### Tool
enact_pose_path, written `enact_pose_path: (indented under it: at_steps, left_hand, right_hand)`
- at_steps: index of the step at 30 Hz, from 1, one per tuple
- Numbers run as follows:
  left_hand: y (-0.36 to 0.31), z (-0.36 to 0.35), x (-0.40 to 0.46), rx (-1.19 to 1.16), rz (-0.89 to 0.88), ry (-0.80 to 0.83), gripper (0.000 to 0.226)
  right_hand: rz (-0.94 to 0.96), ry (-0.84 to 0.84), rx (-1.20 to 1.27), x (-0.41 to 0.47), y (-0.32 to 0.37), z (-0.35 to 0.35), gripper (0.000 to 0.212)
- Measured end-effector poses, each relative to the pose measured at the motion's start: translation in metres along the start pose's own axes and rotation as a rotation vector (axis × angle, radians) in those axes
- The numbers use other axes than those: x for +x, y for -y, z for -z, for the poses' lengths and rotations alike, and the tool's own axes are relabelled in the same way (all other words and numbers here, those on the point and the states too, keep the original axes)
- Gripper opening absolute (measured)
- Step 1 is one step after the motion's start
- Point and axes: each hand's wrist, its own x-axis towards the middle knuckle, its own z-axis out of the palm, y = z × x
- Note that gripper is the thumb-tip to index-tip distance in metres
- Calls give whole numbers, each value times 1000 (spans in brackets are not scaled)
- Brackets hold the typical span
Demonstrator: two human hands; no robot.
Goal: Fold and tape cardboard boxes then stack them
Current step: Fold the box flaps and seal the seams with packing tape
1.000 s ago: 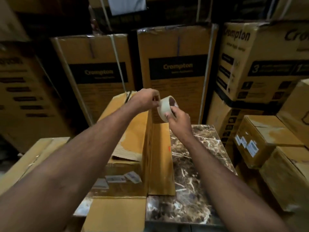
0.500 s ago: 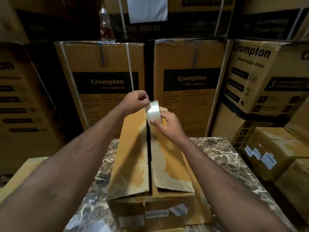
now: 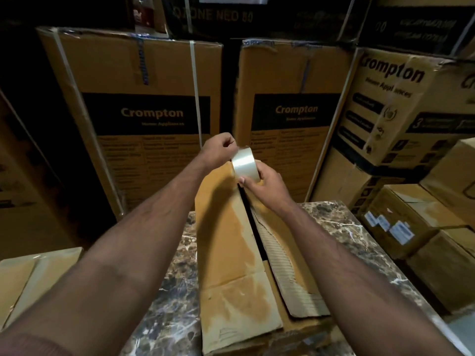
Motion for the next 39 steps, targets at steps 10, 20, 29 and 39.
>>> enact_pose_path:
  at_steps: [10,20,29,39]
  left_hand:
    - [16,-9,81,-75,71,88,7]
    - [83,-30,131,-70,358,267,13]
    - [107,-36,151,-232,543,384,14]
    - [105,-54,179,-92,485,208,19]
  right_hand:
    - [-68,58,-5,66,-33,-5,45]
    - [-86,60,109,102,-99,-40,29]
    - [-141,89,-35,118,-126,-58,42]
    - [-98,10,6,116,-123,-49,29]
